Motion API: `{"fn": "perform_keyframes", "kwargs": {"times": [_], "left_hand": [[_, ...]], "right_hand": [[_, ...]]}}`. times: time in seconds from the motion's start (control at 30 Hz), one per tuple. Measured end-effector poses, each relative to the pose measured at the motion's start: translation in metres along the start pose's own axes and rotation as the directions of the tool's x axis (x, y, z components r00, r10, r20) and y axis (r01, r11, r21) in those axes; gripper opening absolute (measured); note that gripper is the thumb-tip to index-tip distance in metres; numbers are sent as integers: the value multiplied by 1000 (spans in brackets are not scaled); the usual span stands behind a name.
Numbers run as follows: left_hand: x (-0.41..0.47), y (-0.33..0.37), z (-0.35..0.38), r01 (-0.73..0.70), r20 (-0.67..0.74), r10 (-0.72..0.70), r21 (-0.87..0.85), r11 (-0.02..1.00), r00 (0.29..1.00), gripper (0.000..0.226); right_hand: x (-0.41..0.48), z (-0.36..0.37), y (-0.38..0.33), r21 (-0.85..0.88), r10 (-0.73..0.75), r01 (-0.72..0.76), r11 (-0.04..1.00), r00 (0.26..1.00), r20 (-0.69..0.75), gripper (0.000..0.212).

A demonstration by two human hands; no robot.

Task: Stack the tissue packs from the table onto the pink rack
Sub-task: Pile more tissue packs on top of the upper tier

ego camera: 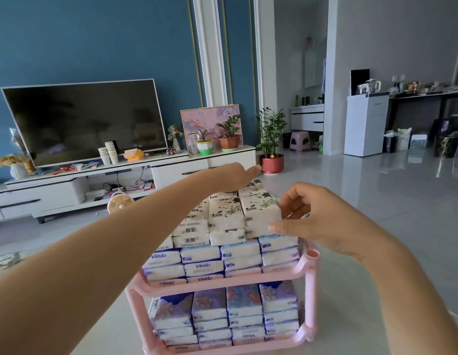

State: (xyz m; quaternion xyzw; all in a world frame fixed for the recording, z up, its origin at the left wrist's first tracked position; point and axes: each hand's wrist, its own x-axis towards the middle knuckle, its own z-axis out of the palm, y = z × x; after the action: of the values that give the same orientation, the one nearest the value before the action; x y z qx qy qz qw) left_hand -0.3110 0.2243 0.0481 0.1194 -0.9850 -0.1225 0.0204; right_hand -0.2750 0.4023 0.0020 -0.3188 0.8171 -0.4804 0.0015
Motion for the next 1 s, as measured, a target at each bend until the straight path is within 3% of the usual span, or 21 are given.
{"fn": "perform_keyframes", "kwargs": {"times": [0.57, 1.0], "left_hand": [[6, 0, 14, -85, -92, 90, 50, 995, 992, 60], [5, -8, 9, -116, -180, 113, -8, 993, 977, 57]], "right_hand": [[2, 2, 1, -88, -42, 40, 995, 999, -19, 37], [2, 6, -2, -79, -13, 14, 997, 1000, 13, 43]]}}
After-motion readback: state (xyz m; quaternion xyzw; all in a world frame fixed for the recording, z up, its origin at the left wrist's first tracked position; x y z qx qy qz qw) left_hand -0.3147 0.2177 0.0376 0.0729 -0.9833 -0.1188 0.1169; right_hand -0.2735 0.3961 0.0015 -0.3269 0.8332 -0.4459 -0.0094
